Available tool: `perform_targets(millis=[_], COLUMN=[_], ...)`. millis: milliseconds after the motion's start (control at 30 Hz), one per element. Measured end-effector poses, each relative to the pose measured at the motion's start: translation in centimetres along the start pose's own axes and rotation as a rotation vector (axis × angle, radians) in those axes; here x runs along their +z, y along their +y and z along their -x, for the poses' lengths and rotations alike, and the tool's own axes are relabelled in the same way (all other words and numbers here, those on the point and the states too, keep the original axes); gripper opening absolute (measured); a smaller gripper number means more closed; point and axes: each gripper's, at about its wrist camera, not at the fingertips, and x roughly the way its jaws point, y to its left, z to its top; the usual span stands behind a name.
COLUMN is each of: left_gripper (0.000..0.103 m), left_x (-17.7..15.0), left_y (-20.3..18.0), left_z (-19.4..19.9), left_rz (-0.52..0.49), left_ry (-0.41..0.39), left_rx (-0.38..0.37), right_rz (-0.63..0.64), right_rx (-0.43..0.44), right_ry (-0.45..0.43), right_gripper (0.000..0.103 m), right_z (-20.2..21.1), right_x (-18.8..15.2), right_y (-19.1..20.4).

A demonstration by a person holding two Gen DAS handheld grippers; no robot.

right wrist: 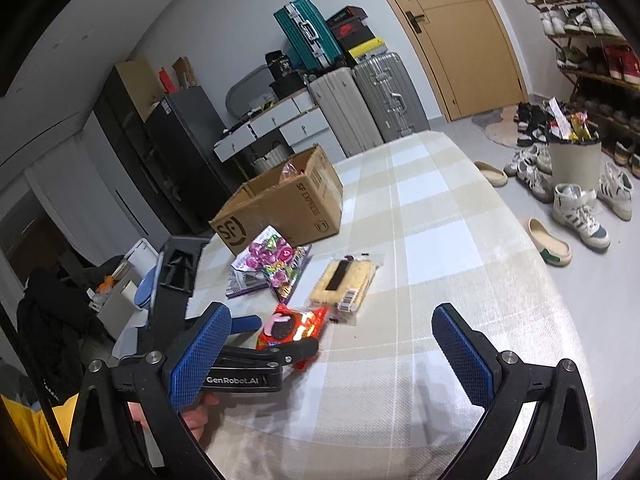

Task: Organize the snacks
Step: 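Grasp the red Oreo cookie pack with the left tool while the right tool grasps the cracker pack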

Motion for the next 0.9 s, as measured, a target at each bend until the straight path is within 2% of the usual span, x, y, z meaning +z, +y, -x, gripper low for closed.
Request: perform_targets(millis=[33, 67, 133, 167, 333, 667, 900], left_gripper=[0.094, 0.078, 0.053, 0.049, 0.046, 0.046, 0.046], left_x=[-0.2, -0.3, -1.0, -0.9, -0.9, -3.8, -4.4], left_y=[0.1, 0.1, 0.4, 0.5, 1.5, 5.1, 6.7], left_z=[0.1, 0.3, 1.0, 1.0, 1.5, 3.8, 5.2], left_rz=[-0.005, -0.013, -0.04, -0.05, -0.049, 0.008, 0.033], left_ry=[-0.007, -0.023, -0.042, -0.038, -0.037, -0.067, -0.102], left_rx=[0.006, 0.013, 0.009, 0.003, -0.046, -0.075, -0.094], right_rz=[-0.004, -0.006, -0.011, -0.018, -0.025, 0.013, 0.04], right_rx=[0.0, -0.001, -0.003, 0.001, 0.003, -0.022, -0.043], right_ry=[0.004, 0.005, 0.012, 0.016, 0.021, 0.055, 0.068], right_gripper=[0.102, 0.102, 0.102, 0.102, 0.102, 0.102, 0.102], right_z=[-0.1, -0.1, -0.1, -0.2, -0.1, -1.1, -1.4], right_x=[0.0, 0.0, 0.1, 0.1, 0.3, 0.3, 0.4], right_y=[-0.1, -0.1, -0.2, -0.2, 0.3, 2.2, 3.1])
